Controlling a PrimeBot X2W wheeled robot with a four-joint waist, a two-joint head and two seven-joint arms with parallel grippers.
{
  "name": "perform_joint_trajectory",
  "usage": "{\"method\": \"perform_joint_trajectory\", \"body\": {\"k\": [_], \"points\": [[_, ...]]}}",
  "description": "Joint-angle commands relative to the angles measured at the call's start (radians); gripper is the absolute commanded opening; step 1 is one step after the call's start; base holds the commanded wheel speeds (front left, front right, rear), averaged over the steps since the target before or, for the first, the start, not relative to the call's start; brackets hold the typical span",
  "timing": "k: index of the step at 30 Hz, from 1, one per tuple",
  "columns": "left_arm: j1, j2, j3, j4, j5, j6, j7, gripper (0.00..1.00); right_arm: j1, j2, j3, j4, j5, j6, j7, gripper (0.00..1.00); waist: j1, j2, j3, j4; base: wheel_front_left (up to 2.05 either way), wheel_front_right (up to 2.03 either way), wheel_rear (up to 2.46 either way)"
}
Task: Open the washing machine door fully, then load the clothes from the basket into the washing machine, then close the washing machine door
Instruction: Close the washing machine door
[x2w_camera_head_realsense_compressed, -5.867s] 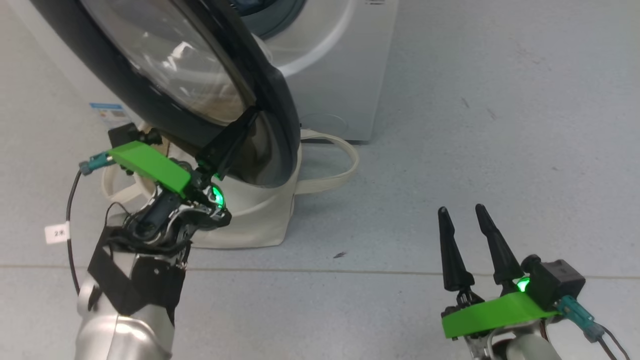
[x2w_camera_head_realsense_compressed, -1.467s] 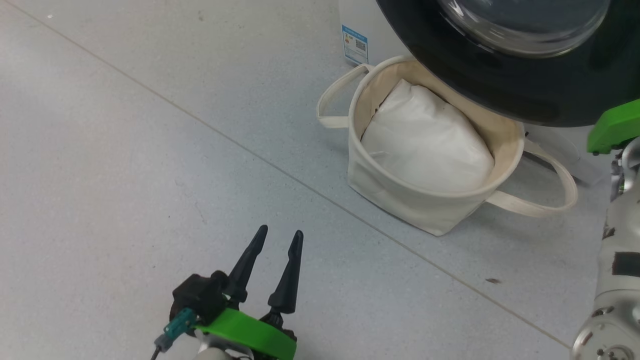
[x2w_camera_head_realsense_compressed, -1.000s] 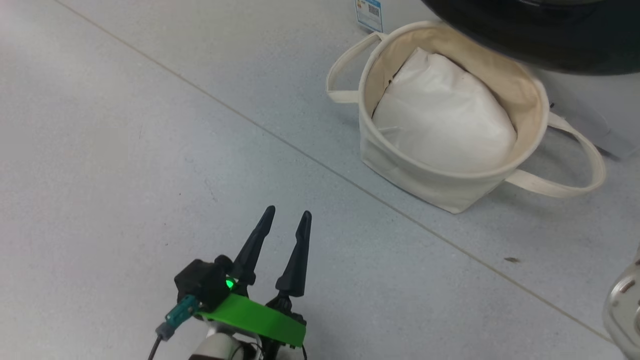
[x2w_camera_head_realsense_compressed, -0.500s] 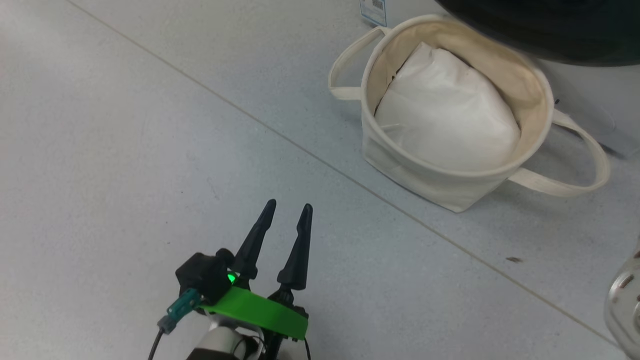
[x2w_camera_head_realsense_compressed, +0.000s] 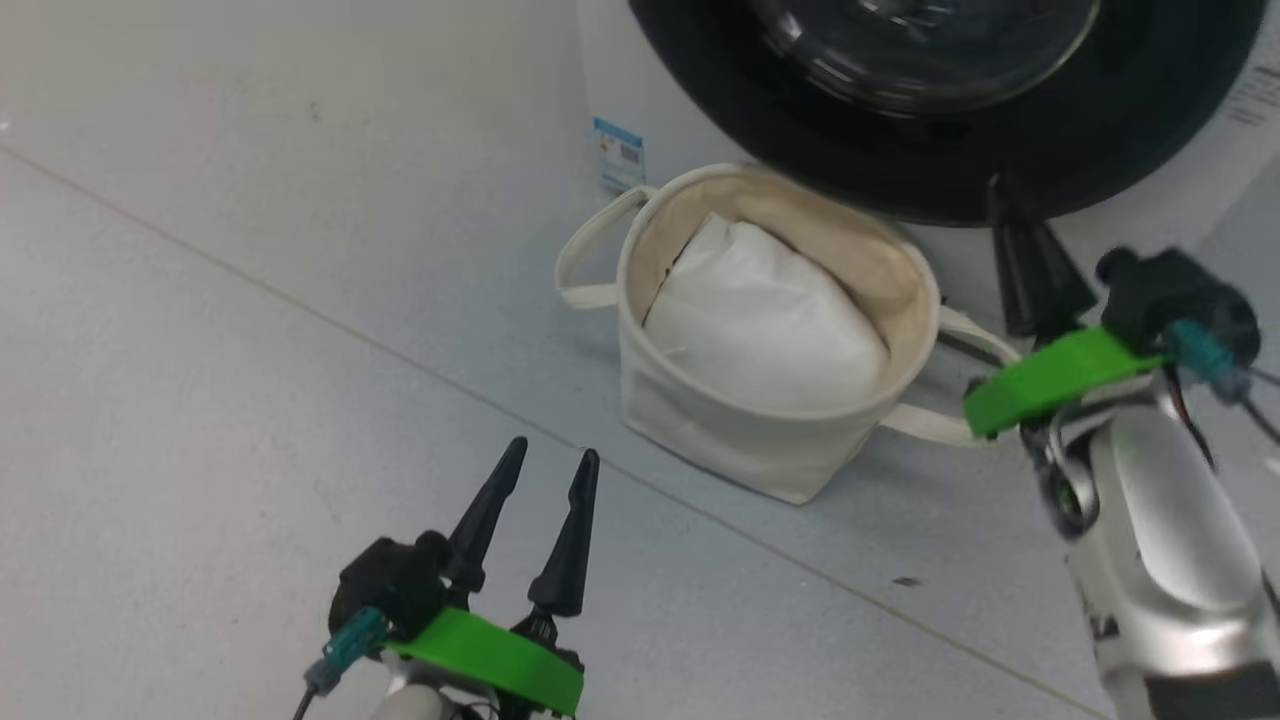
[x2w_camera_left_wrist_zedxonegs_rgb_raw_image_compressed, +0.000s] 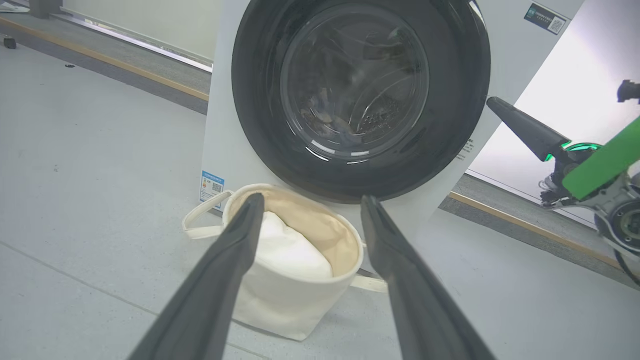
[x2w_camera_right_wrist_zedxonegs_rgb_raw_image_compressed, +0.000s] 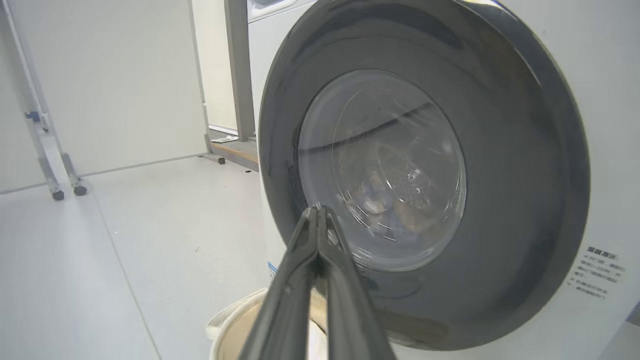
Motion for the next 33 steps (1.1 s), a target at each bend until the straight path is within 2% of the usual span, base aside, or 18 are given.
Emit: {"method": "perform_joint_trajectory", "body": {"k": [1,3,5,10,16,22,24,25,26,27,33], "points": [[0.013,0.012,0.040,-0.019,0.017,-0.011,-0.012,1.00,0.056,-0.024,0.060,-0.084,0.042,-0.001,-0.005,0.00,0.0002,0.0000,-0.074,-0.076,0.00,0.00,0.00],[0.026,0.012,0.049,-0.015,0.032,-0.019,-0.012,1.00,0.136,-0.046,0.113,-0.169,0.084,-0.001,-0.005,0.03,0.0002,0.0000,-0.093,-0.100,0.00,0.00,0.00],[0.037,0.012,0.067,-0.020,0.047,-0.019,-0.012,1.00,0.200,-0.059,0.118,-0.252,0.095,-0.001,-0.005,0.11,0.0002,0.0000,-0.104,-0.128,0.00,0.00,0.00],[0.068,0.012,0.096,-0.044,0.078,-0.049,-0.012,1.00,0.343,-0.022,0.083,-0.401,0.110,-0.001,-0.005,0.07,0.0002,0.0000,-0.135,-0.184,0.00,0.00,0.00],[0.113,0.012,0.148,-0.085,0.096,-0.069,-0.012,1.00,0.477,0.025,0.056,-0.480,0.093,-0.001,-0.005,0.05,0.0002,0.0000,-0.180,-0.245,0.00,0.00,0.00],[0.139,0.012,0.165,-0.088,0.091,-0.080,-0.012,1.00,0.570,0.064,-0.025,-0.503,0.099,-0.001,-0.005,0.11,0.0002,0.0000,-0.192,-0.296,0.00,0.00,0.00],[0.143,0.012,0.169,-0.085,0.080,-0.082,-0.012,1.00,0.588,0.070,-0.053,-0.499,0.103,-0.001,-0.005,0.17,0.0002,0.0000,-0.192,-0.312,0.00,0.00,0.00],[0.144,0.012,0.172,-0.084,0.079,-0.082,-0.012,1.00,0.593,0.072,-0.068,-0.503,0.107,-0.001,-0.005,0.25,0.0002,0.0000,-0.191,-0.321,0.00,0.00,0.00],[0.144,0.012,0.175,-0.084,0.080,-0.081,-0.012,1.00,0.595,0.074,-0.083,-0.511,0.108,-0.001,-0.005,0.86,0.0002,0.0000,-0.190,-0.329,0.00,0.00,0.00],[0.144,0.012,0.179,-0.084,0.080,-0.079,-0.012,1.00,0.600,0.075,-0.098,-0.513,0.108,-0.001,-0.005,1.00,0.0002,0.0000,-0.188,-0.337,0.00,0.00,0.00],[0.138,0.012,0.180,-0.061,0.070,-0.066,-0.012,1.00,0.614,0.076,-0.141,-0.462,0.156,-0.001,-0.005,1.00,0.0002,0.0000,-0.182,-0.363,0.00,0.00,0.00]]}}
